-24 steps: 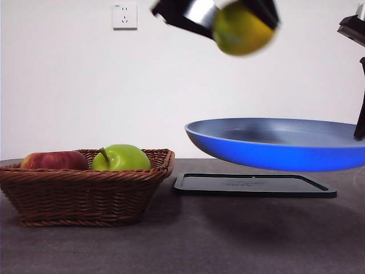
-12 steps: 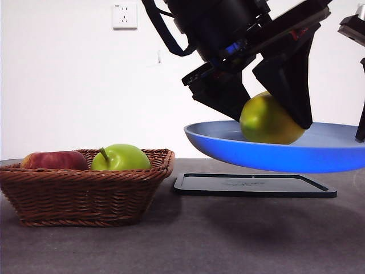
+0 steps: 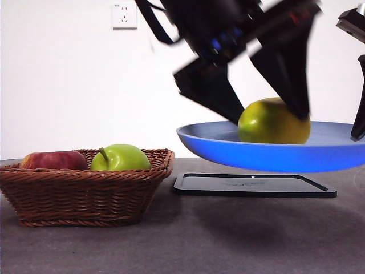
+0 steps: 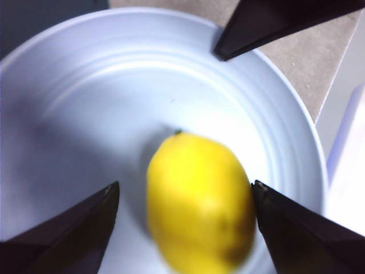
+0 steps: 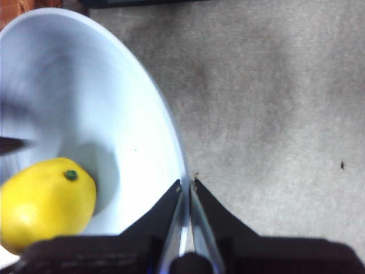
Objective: Take the lemon from the basket,put the lemon in the plate,hand out the plate
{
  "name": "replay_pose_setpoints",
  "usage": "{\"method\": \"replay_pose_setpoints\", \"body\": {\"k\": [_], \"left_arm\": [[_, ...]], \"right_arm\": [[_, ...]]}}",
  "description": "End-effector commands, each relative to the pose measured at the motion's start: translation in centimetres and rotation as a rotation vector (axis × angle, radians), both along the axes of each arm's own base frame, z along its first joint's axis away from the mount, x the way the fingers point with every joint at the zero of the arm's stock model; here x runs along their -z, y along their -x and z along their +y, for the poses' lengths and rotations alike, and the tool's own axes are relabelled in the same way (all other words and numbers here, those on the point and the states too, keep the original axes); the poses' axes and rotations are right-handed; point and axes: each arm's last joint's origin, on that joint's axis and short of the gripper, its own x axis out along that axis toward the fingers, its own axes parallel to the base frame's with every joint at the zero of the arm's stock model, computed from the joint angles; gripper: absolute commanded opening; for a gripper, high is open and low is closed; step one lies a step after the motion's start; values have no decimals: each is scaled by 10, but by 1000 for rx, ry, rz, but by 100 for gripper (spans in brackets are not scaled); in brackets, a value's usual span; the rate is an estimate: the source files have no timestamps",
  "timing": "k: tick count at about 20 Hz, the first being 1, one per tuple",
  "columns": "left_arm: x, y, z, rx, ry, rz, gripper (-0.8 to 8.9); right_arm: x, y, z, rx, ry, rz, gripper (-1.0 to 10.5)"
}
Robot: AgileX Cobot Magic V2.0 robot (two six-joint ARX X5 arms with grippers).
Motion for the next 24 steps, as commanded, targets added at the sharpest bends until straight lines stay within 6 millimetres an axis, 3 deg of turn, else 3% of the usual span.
{"method": "replay_pose_setpoints", "body": {"k": [1, 6, 12, 17, 24], "left_arm": [[-31, 2, 13, -21, 59, -34, 402], [-96, 18, 75, -93, 178, -122, 402], [-145, 54, 145, -163, 289, -221, 402], [-157, 75, 174, -214, 299, -271, 402], [-154, 80, 181, -231, 249, -253, 402]], "right_arm": [[1, -6, 1, 17, -20, 27, 3], [20, -24, 3, 26, -13, 95, 3], [16, -77, -2, 76, -18, 75, 3], [8, -134, -7, 107, -20, 34, 3], [36, -197, -3, 126, -26, 50, 3]]}}
